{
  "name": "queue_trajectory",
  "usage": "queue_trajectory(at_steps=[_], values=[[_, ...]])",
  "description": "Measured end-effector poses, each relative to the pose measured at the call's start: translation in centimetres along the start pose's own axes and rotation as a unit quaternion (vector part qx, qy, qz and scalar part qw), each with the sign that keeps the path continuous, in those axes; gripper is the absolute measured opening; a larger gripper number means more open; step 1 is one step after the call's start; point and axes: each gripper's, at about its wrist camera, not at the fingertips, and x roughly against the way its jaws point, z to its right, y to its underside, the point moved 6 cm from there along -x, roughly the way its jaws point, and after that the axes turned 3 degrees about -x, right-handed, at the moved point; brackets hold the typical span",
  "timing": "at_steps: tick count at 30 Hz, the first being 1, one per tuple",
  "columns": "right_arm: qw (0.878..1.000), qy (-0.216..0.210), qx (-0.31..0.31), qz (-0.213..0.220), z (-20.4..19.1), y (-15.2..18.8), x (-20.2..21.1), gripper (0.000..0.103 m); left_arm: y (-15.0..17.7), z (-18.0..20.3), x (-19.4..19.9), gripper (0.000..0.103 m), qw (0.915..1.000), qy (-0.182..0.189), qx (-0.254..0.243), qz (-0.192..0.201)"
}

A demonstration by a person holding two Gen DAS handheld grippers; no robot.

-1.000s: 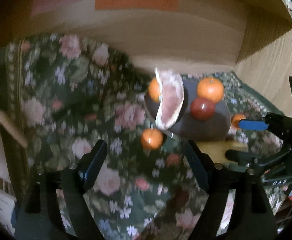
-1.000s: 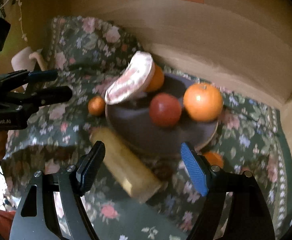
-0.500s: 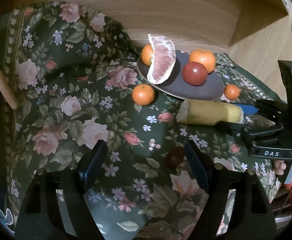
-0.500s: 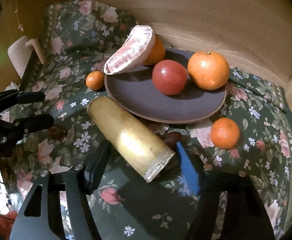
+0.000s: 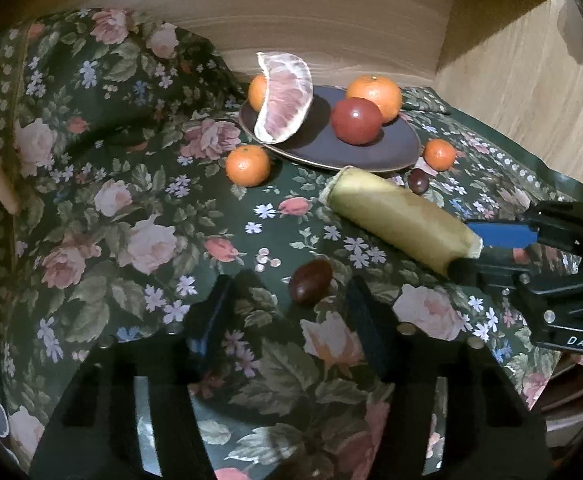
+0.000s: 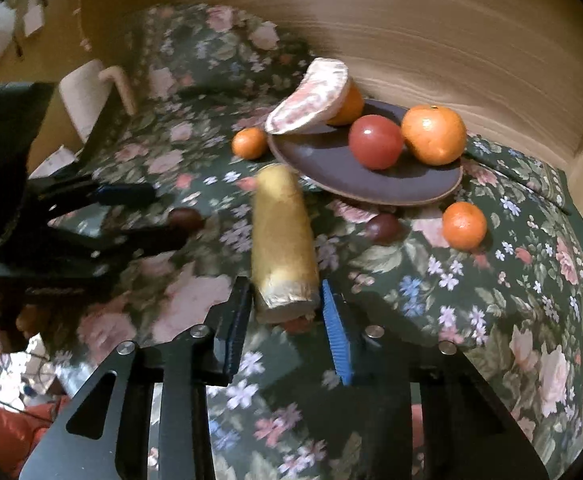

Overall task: Organize fruits
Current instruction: 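Grasp the yellow cylindrical fruit with the right tool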

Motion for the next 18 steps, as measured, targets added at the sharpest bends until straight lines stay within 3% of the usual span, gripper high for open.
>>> queue_trajectory(at_steps=[9, 18], values=[[1.000, -0.011, 0.002, -0.010, 0.3, -2.0, -1.8, 0.034, -0.4, 0.0, -0.5, 0.019, 0.9998, 0.019, 0.006, 0.002], [0.998, -0.018, 0.019, -0.054, -0.2, -3.6, -5.3, 0.035, -0.9, -1.3, -0.3, 0.018, 0.9991, 0.024, 0.033, 0.013]])
